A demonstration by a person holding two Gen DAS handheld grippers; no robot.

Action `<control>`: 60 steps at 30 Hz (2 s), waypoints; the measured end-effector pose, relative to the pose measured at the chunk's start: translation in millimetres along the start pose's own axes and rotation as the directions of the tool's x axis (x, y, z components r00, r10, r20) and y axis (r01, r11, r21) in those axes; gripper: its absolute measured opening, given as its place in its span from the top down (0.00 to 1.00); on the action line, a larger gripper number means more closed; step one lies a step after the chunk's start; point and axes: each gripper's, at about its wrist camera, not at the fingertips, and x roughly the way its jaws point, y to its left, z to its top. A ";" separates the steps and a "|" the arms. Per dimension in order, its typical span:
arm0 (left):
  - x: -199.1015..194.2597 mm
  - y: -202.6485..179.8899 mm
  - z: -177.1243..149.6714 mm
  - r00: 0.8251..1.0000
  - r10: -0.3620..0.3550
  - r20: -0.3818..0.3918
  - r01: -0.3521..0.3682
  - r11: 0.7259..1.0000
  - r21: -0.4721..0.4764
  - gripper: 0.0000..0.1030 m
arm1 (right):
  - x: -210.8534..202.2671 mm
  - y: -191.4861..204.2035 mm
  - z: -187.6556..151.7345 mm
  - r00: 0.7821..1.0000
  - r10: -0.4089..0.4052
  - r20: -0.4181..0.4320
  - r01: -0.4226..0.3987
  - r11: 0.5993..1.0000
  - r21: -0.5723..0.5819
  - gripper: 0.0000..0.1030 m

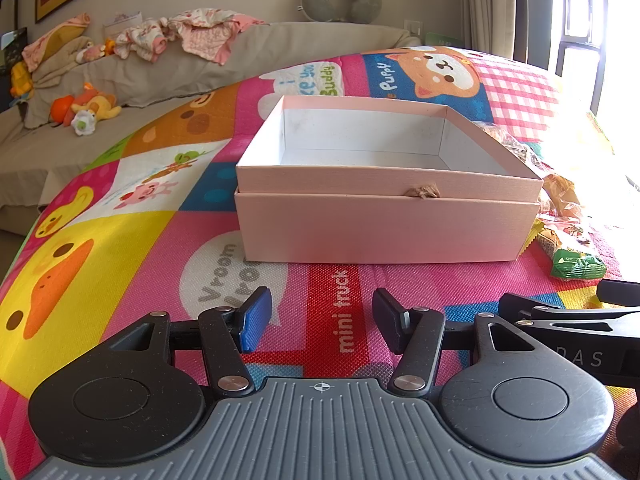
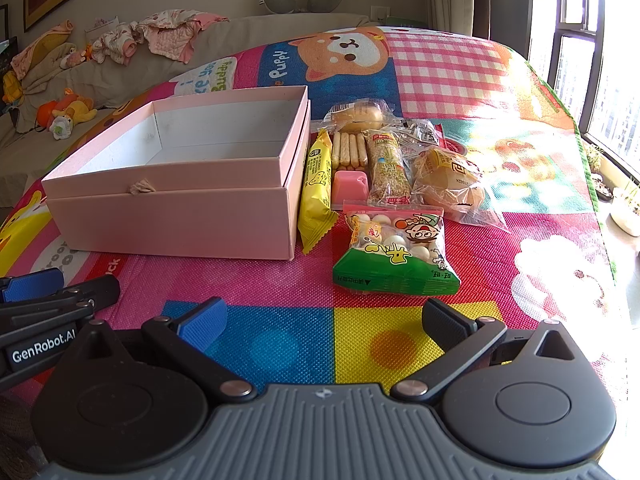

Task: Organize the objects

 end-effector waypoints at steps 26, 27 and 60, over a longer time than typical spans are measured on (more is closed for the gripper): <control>-0.1 0.0 0.0 0.999 -0.043 0.000 0.043 0.999 0.015 0.41 | -0.3 -0.6 0.0 1.000 0.000 0.000 0.000 1.000 0.001 0.00; 0.0 0.1 0.0 0.999 -0.044 0.000 0.044 0.999 0.016 0.41 | -0.3 -0.6 0.0 1.000 0.001 0.000 -0.001 1.000 0.001 0.00; 1.9 -4.7 0.7 0.997 -0.082 -0.003 0.082 0.995 0.064 0.39 | -0.4 -3.6 0.6 1.000 0.022 -0.019 -0.022 1.000 -0.012 0.00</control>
